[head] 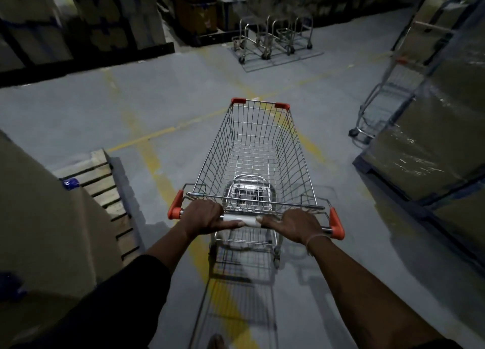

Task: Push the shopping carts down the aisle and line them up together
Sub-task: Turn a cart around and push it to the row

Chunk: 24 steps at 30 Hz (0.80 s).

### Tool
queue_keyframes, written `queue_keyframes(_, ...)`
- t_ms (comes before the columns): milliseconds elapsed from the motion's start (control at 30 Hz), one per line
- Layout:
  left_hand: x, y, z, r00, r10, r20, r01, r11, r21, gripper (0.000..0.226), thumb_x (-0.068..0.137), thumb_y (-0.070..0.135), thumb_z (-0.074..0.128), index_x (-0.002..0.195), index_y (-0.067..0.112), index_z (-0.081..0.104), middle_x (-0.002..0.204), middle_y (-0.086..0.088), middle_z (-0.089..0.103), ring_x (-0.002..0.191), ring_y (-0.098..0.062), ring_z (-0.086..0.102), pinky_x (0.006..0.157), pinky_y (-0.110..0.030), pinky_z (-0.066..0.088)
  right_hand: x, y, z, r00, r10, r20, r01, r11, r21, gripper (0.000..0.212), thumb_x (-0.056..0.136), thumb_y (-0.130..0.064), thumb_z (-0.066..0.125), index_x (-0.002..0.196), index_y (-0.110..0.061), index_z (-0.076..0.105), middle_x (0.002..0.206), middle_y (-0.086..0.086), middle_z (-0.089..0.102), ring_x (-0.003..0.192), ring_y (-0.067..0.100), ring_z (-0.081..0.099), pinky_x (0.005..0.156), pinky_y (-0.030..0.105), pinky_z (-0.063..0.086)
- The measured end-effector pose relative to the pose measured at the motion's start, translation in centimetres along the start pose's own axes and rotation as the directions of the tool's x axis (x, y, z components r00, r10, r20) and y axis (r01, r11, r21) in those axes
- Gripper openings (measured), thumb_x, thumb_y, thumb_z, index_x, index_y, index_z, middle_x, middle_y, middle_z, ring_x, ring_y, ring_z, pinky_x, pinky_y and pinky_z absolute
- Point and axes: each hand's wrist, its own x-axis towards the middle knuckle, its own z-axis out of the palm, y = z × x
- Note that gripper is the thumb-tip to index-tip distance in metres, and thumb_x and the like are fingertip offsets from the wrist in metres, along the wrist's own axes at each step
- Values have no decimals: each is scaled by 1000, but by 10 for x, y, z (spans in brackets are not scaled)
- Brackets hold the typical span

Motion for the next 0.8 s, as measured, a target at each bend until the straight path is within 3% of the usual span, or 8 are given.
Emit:
queue_keyframes(133, 61, -25, -5, 1000, -5, -27, 6, 1000, 10, 94, 75, 101, 22, 55, 14, 52, 47, 5, 39, 48, -19, 46, 51, -28, 28, 61, 9, -22, 1000, -3, -13, 3, 1000, -19, 100, 60, -114, 15, 58, -20, 50, 61, 1, 57, 61, 21, 61, 69, 35, 53)
queue_keyframes(300, 147, -53, -7, 1000, -5, -7, 5, 1000, 28, 102, 72, 104, 13, 57, 12, 57, 48, 5, 43, 49, -19, 50, 51, -29, 29, 144, 29, -57, 1000, -5, -30, 4, 999, -33, 89, 73, -106, 28, 56, -21, 47, 58, 0, 54, 57, 20, 57, 64, 32, 49)
queue_keyframes(433, 225, -76, -13, 998, -40, 40, 39, 999, 20, 95, 77, 101, 29, 59, 12, 61, 51, 2, 52, 54, -20, 60, 55, -28, 42, 219, 45, -90, 999, -16, -40, 15, 999, -29, 91, 70, -108, 27, 57, -20, 45, 58, 0, 54, 57, 21, 57, 72, 36, 55)
queue_keyframes(533, 285, -91, -21, 996, -80, 48, 78, 996, 46, 92, 79, 99, 34, 64, 12, 63, 55, 1, 55, 57, -20, 57, 58, -29, 38, 277, 62, -115, 999, -27, -44, 26, 999, -26, 100, 58, -115, 14, 59, -21, 47, 60, 0, 56, 59, 20, 60, 74, 36, 58)
queue_keyframes(667, 360, -105, -25, 992, -107, 61, 106, 994, 15, 88, 80, 97, 36, 62, 13, 59, 51, 4, 44, 55, -18, 53, 56, -29, 34, 345, 88, -150, 999, -39, -16, 38, 997, -65, 95, 69, -109, 23, 63, -19, 54, 66, 1, 61, 66, 20, 64, 68, 32, 52)
queue_keyframes(800, 429, -117, -27, 994, -104, 25, 105, 994, -7, 93, 73, 101, 16, 58, 17, 54, 50, 6, 44, 52, -17, 52, 55, -28, 35, 414, 113, -185, 999, -37, -2, 37, 996, -77, 92, 73, -106, 30, 61, -19, 57, 68, 1, 61, 71, 23, 65, 63, 32, 43)
